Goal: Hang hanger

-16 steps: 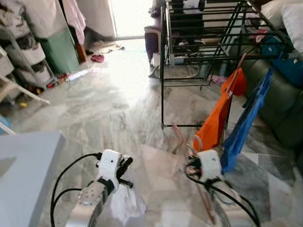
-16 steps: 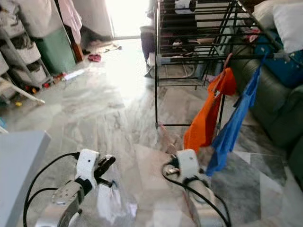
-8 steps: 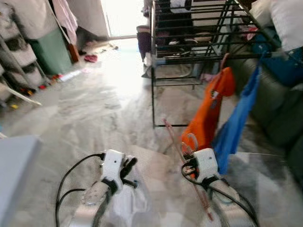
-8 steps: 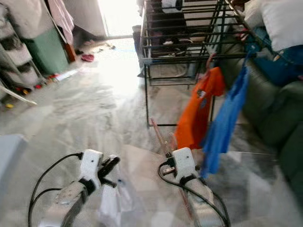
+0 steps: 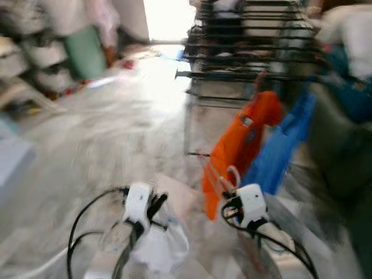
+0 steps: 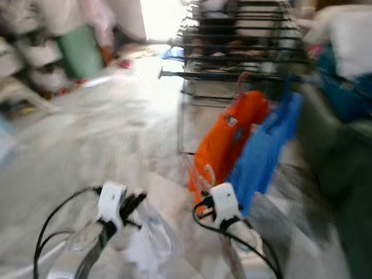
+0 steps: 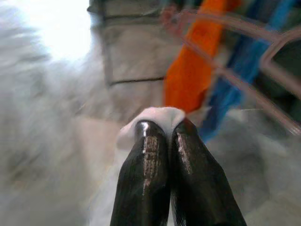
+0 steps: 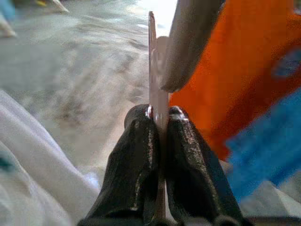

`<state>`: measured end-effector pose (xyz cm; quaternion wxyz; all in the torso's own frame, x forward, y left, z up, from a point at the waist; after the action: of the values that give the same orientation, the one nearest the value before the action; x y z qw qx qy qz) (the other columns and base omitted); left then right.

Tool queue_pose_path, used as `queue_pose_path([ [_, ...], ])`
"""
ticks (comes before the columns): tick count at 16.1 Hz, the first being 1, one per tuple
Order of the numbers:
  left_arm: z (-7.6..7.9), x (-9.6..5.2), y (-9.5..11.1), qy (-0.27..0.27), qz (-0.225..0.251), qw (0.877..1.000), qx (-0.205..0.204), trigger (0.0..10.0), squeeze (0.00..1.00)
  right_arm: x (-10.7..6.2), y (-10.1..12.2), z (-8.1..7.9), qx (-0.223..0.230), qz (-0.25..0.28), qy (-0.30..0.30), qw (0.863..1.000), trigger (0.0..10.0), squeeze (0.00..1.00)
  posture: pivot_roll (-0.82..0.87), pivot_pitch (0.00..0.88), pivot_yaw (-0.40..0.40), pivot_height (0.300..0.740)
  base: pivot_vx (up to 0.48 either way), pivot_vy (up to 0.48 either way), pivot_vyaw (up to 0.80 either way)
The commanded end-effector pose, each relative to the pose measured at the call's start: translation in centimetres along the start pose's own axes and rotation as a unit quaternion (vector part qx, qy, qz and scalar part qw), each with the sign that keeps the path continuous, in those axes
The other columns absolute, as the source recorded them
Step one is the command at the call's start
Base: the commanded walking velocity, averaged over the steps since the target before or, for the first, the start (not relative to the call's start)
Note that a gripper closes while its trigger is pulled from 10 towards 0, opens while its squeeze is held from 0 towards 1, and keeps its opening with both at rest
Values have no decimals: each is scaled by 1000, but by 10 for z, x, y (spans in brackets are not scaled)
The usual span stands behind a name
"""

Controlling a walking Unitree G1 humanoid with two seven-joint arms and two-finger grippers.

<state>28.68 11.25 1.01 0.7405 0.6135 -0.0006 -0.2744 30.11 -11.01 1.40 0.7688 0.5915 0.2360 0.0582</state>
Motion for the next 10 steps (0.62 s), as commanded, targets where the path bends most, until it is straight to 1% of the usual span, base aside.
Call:
queue_pose_path([
  [1, 0, 2, 11, 0, 18, 1000, 7, 10000, 0, 1, 7, 0, -3, 11, 5, 1000, 10000, 0, -119, 0, 72, 740, 0, -281, 794],
  [4, 0, 1, 9, 3, 15, 1000, 9, 10000, 0, 0, 6, -1, -2, 9, 8, 1000, 10000, 0, -118, 0, 70, 740, 0, 0, 671],
  [5, -1, 1, 8, 8, 14, 1000, 0, 10000, 0, 0, 6, -1, -1, 8, 8, 1000, 10000, 0, -118, 0, 69, 740, 0, 0, 0],
  [6, -3, 2, 7, 16, 11, 1000, 0, 10000, 0, 0, 5, -1, 0, 7, 8, 1000, 10000, 0, -119, 0, 70, 740, 0, 0, 0],
  [7, -7, 3, 4, 33, 5, 999, -12, 10000, 0, 0, 4, -1, 4, 5, 8, 1000, 10000, 0, -120, 0, 70, 740, 0, 0, 0],
  [10, -8, 4, 3, 34, 1, 999, -20, 10000, 0, -1, 5, -1, 1, 6, 12, 1000, 10000, 0, -122, 0, 66, 740, 0, 0, 0],
])
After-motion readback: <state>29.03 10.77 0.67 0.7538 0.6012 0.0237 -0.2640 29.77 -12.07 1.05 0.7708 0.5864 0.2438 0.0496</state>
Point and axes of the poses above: a point about 5 cm out from each wrist's last joint towards the gripper, its own x axis pointing out of the wrist towards the gripper, its own y axis along the axis of the wrist's last joint, z = x × y, the point moved 5 cm from there along x, pointing out of the wrist towards the gripper, and after that the axes turned 9 degrees about -x, right-handed, at the moved point
